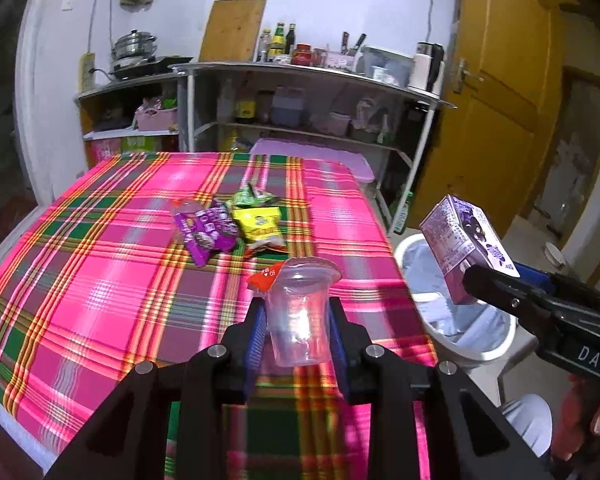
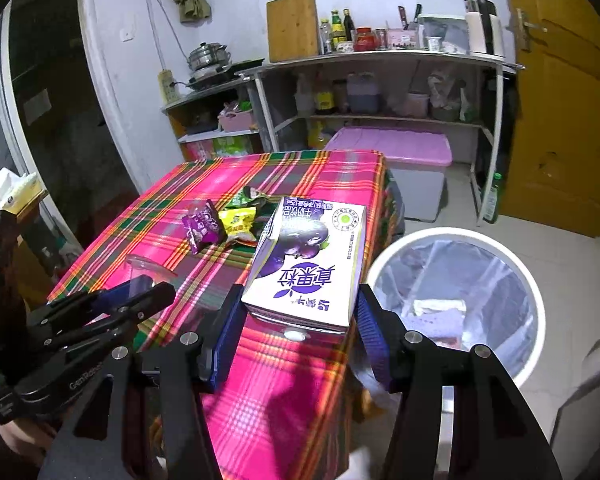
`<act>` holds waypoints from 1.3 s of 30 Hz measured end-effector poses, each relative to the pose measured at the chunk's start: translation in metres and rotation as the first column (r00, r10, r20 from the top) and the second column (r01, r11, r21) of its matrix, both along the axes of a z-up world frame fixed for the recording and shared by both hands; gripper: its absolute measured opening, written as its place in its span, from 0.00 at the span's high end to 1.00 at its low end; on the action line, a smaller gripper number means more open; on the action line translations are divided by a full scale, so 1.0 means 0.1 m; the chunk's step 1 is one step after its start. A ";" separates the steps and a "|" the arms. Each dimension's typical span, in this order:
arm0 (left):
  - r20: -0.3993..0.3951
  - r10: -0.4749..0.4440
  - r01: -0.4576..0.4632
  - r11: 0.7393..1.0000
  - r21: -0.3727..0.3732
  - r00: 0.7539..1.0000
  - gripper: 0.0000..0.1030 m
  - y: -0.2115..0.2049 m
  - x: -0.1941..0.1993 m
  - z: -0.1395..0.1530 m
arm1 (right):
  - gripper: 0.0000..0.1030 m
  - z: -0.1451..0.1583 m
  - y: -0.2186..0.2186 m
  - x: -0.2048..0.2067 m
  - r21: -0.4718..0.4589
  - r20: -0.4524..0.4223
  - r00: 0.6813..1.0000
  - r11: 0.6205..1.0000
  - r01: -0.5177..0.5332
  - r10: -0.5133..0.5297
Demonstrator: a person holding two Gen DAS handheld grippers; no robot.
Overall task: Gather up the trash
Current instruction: 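Carry the cup and juice box over the bin and open both grippers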
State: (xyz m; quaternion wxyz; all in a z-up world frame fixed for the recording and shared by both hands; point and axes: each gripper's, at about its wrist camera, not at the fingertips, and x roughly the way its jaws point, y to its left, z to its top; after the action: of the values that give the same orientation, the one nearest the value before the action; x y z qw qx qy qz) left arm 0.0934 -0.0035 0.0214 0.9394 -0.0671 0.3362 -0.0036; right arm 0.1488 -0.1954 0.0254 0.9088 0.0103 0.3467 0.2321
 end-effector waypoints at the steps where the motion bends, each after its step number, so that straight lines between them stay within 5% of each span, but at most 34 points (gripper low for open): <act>1: 0.002 -0.009 0.009 1.000 0.002 1.000 0.70 -0.04 -0.01 0.01 | 0.46 0.00 -0.04 -0.01 0.002 0.001 1.000 1.000 0.008 -0.008; 19: -0.017 -0.149 0.149 0.989 0.023 0.989 0.70 -0.68 0.11 0.01 | 0.46 -0.15 -0.71 -0.05 0.026 -0.016 0.992 0.992 0.125 -0.125; 39: -0.098 -0.299 0.302 0.953 0.012 0.949 0.70 -1.33 0.69 -0.27 | 0.46 -0.47 -1.24 0.29 0.017 -0.092 0.972 0.975 0.221 -0.218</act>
State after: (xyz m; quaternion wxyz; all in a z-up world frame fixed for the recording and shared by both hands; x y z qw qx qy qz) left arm 0.1628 -0.1364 -0.0052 0.9117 -0.0027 0.3867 -0.1390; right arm 0.1774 -0.3195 -0.0218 0.9121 0.0711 0.3808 0.1341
